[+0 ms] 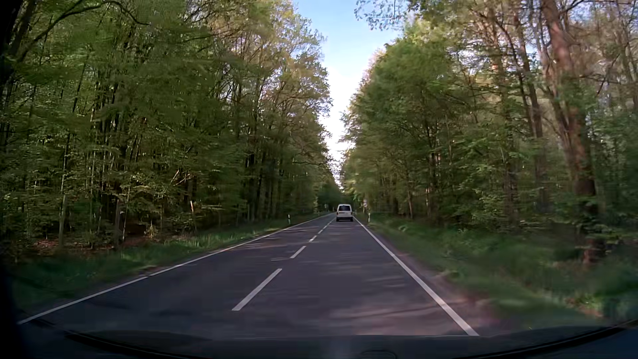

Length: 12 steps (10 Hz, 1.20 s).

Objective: Follow the waypoints while adhering to traffic rules and regulations

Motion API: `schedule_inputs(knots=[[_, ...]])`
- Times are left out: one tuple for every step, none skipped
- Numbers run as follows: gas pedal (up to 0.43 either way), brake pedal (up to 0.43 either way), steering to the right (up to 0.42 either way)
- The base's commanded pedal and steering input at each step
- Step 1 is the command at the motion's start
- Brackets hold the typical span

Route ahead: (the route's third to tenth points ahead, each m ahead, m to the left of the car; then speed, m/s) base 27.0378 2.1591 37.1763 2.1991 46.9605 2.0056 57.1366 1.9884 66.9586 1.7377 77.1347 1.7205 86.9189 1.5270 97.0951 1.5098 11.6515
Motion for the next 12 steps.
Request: schedule_inputs(knots=[[0.299,0.000,-0.002],[0.299,0.000,-0.002],[0.299,0.000,-0.002],[0.299,0.000,-0.002],[0.299,0.000,-0.002],[0.299,0.000,-0.002],[0.299,0.000,-0.002],[0.299,0.000,-0.003],[0.299,0.000,-0.003],[0.299,0.000,-0.002],[0.299,0.000,-0.003],[0.299,0.000,-0.003]])
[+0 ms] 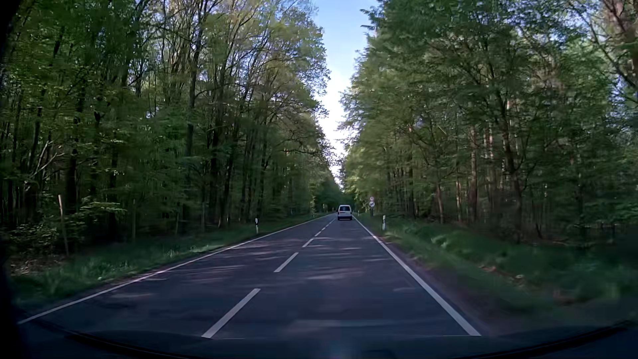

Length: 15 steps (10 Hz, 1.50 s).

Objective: Follow the waypoints while adhering to traffic rules and regulations

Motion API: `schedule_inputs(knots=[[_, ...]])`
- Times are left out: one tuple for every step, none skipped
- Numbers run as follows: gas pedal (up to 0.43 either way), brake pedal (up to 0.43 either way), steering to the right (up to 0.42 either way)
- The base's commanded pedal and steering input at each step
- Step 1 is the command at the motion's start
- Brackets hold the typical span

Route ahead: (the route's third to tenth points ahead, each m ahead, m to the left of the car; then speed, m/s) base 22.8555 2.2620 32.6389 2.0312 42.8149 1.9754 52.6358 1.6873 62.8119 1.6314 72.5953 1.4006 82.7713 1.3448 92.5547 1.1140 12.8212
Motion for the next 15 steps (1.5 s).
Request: schedule_inputs(knots=[[0.299,0.000,-0.002],[0.299,0.000,-0.002],[0.299,0.000,-0.003],[0.299,0.000,-0.003],[0.299,0.000,-0.002],[0.299,0.000,-0.002],[0.299,0.000,-0.002],[0.299,0.000,-0.003],[0.299,0.000,-0.002],[0.299,0.000,-0.002],[0.299,0.000,-0.003],[0.299,0.000,-0.003],[0.299,0.000,-0.003],[0.299,0.000,-0.003],[0.299,0.000,-0.003]])
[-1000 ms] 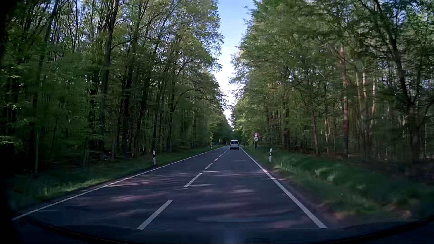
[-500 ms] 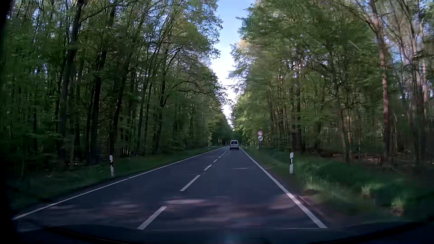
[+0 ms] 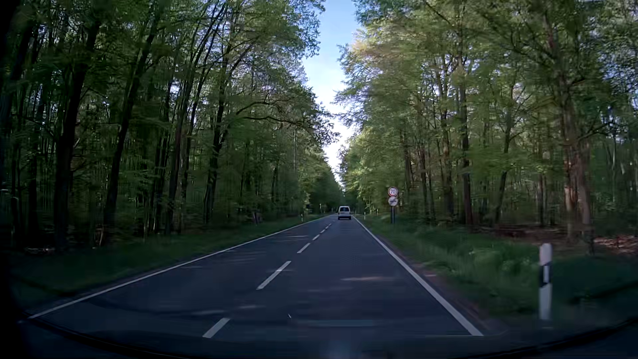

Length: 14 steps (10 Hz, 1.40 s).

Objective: Follow the waypoints while adhering to traffic rules and regulations

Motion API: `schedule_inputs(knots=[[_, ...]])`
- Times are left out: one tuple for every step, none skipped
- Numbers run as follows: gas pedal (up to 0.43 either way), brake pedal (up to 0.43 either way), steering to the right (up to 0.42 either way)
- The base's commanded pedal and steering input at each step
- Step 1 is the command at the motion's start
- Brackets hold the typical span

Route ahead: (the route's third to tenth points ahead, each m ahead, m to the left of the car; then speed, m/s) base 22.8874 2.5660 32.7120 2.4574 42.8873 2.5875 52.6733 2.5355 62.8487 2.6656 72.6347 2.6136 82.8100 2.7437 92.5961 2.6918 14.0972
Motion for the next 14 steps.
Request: schedule_inputs(knots=[[0.299,0.000,-0.003],[0.299,0.000,-0.003],[0.299,0.000,-0.003],[0.299,0.000,-0.003],[0.299,0.000,-0.003],[0.299,0.000,-0.003],[0.299,0.000,-0.003],[0.299,0.000,-0.003],[0.299,0.000,-0.003],[0.299,0.000,-0.003],[0.299,0.000,-0.003],[0.299,0.000,-0.003],[0.299,0.000,-0.003],[0.299,0.000,-0.003]])
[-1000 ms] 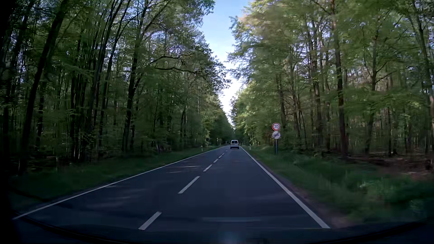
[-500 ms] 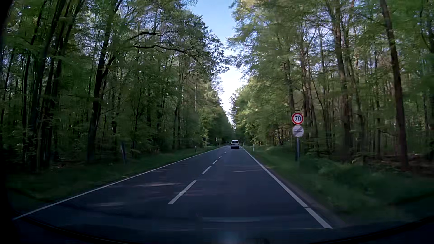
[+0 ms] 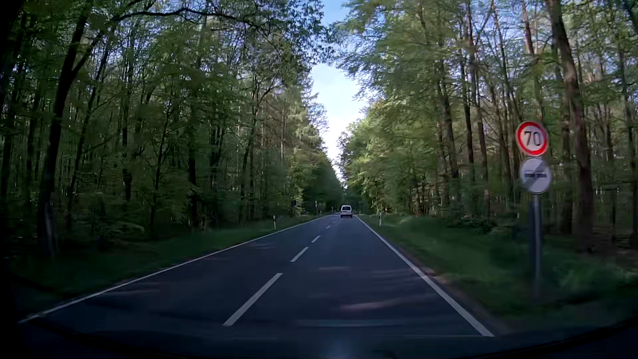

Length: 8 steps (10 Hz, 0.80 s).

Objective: Follow the waypoints while adhering to traffic rules and regulations

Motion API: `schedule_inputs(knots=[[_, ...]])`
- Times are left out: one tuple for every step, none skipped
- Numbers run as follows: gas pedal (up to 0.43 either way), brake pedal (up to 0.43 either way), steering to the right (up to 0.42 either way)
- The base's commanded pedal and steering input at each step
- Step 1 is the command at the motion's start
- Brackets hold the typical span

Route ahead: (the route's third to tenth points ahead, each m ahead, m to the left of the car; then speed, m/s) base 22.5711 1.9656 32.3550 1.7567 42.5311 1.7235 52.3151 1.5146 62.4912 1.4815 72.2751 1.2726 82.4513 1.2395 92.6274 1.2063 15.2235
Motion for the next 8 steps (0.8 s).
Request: schedule_inputs(knots=[[0.299,0.000,-0.003],[0.299,0.000,-0.002],[0.299,0.000,0.000],[0.299,0.000,0.000],[0.299,0.000,0.000],[0.299,0.000,0.000],[0.299,0.000,0.000],[0.287,0.000,0.000]])
